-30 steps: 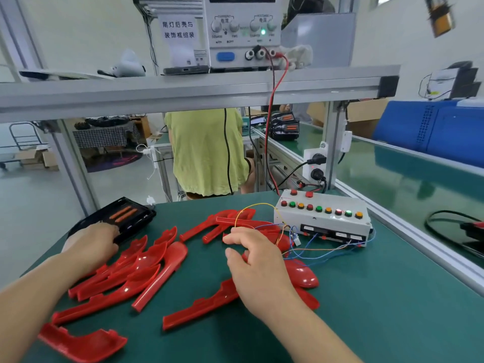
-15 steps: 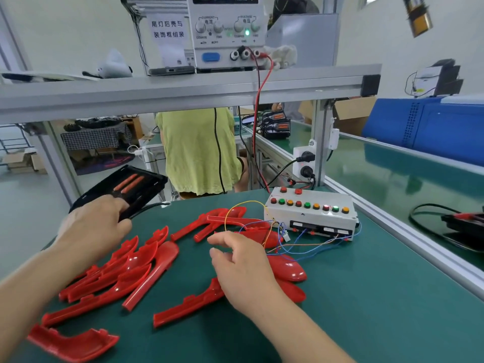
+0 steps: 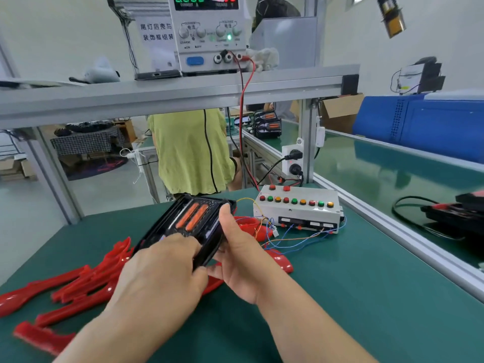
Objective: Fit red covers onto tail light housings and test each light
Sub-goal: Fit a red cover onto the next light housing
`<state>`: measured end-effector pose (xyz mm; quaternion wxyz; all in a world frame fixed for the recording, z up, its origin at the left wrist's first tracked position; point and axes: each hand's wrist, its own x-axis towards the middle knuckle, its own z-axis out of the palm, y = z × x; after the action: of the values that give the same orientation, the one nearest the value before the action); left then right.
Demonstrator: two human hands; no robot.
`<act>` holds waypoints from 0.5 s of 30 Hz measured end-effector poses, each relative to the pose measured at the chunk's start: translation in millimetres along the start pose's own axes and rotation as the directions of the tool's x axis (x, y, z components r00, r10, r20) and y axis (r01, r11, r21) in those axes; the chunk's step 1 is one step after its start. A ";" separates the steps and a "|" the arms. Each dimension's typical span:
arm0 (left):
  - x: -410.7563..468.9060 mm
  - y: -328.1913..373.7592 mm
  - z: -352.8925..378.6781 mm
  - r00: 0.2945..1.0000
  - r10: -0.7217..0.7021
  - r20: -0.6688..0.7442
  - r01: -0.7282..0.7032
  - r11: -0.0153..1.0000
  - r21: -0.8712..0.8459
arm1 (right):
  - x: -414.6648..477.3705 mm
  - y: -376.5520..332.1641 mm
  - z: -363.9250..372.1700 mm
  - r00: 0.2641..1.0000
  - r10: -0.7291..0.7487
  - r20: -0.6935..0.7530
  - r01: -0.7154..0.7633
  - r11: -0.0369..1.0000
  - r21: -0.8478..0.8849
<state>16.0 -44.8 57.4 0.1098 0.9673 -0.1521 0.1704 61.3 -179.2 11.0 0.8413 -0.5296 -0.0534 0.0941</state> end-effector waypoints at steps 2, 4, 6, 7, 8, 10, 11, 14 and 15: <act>-1.6 6.5 3.2 1.000 0.005 0.016 -0.005 1.000 -0.006 | -1.0 -2.2 -0.2 0.999 -0.004 -0.041 0.005 1.000 0.019; -2.6 12.2 5.6 0.999 0.020 0.035 -0.020 1.000 -0.003 | 0.1 -2.1 -0.5 0.996 0.004 -0.093 -0.001 0.999 0.033; -4.2 18.1 8.6 0.998 0.037 0.056 -0.037 0.999 -0.004 | 1.5 -1.8 -2.8 0.989 0.024 -0.147 -0.014 0.997 0.071; -5.2 20.5 10.5 0.997 0.044 0.067 -0.045 0.999 0.002 | 1.8 -1.5 -4.1 0.984 0.039 -0.176 -0.022 0.995 0.097; -6.2 22.3 12.5 0.996 0.049 0.075 -0.050 0.999 0.010 | 2.0 -1.2 -5.4 0.977 0.056 -0.203 -0.032 0.992 0.123; -7.4 24.2 16.7 0.995 0.055 0.089 -0.056 0.998 0.015 | 2.3 -1.6 -6.5 0.962 0.083 -0.259 -0.045 0.988 0.151; -8.2 24.7 18.5 0.994 0.054 0.096 -0.055 0.998 0.010 | 2.5 -1.3 -6.3 0.954 0.092 -0.284 -0.049 0.987 0.156; -10.2 24.4 23.5 0.993 0.069 0.096 -0.067 0.997 -0.025 | 3.5 0.6 -5.6 0.942 0.102 -0.318 -0.054 0.986 0.156; -10.6 24.4 24.4 0.992 0.079 0.096 -0.075 0.996 -0.046 | 3.8 0.4 -5.9 0.944 0.100 -0.315 -0.052 0.986 0.159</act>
<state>5.6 -71.2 35.1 0.1161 0.9653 -0.1983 0.1240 66.0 -183.4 8.0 0.8717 -0.4752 0.1122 0.0427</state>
